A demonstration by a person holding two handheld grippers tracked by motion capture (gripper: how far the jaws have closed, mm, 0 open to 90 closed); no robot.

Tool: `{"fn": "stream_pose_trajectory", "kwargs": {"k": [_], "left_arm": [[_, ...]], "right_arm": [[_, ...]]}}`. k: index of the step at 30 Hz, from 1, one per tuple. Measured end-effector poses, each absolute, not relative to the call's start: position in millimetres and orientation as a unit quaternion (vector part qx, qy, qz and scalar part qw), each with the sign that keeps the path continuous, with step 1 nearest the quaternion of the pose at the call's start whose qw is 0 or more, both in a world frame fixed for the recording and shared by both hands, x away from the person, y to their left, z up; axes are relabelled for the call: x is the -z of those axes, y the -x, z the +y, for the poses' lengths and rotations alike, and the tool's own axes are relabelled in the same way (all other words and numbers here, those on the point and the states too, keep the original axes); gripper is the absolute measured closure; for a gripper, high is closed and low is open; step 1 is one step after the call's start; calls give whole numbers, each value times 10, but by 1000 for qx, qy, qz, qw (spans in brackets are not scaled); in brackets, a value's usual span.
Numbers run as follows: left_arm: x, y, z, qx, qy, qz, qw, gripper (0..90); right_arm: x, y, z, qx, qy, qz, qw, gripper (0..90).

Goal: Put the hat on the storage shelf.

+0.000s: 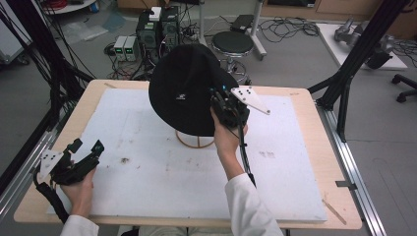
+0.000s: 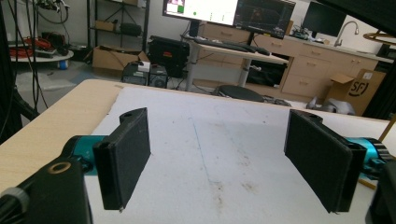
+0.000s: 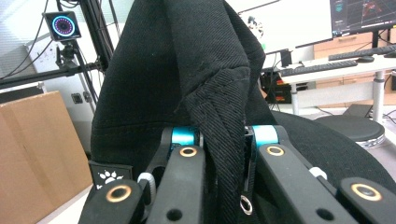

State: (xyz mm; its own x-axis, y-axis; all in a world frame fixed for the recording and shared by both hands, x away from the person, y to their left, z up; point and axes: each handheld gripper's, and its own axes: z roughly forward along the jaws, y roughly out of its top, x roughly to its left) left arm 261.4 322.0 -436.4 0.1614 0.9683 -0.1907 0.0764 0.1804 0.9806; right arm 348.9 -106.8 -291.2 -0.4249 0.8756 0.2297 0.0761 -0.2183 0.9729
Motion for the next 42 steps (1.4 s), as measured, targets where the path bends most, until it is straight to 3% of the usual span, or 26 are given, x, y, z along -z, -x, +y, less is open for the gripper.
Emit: {"fn": "stream_pose_trajectory", "kwargs": {"k": [11,22,30,36,42], "left_arm": [[4362,-2609,3223,-393,-504,516,570,228],[4362,-2609,3223,-392,-504,517,571,228],[4358,-2597,3231,-396,-502,517,569,228],[4358,-2598,3233,-396,-501,518,570,227],[4358,-2604,3224,-395,-502,517,570,227]], "right_arm": [[2914,-3499,-1093,-643,-445,543,306,847],[2919,-3526,-1132,-644,-447,546,295,760],[2881,-3481,-1136,-656,-422,547,304,587],[2863,-3467,-1166,-656,-420,547,307,544],[2855,-3458,-1176,-655,-422,544,312,442]]}}
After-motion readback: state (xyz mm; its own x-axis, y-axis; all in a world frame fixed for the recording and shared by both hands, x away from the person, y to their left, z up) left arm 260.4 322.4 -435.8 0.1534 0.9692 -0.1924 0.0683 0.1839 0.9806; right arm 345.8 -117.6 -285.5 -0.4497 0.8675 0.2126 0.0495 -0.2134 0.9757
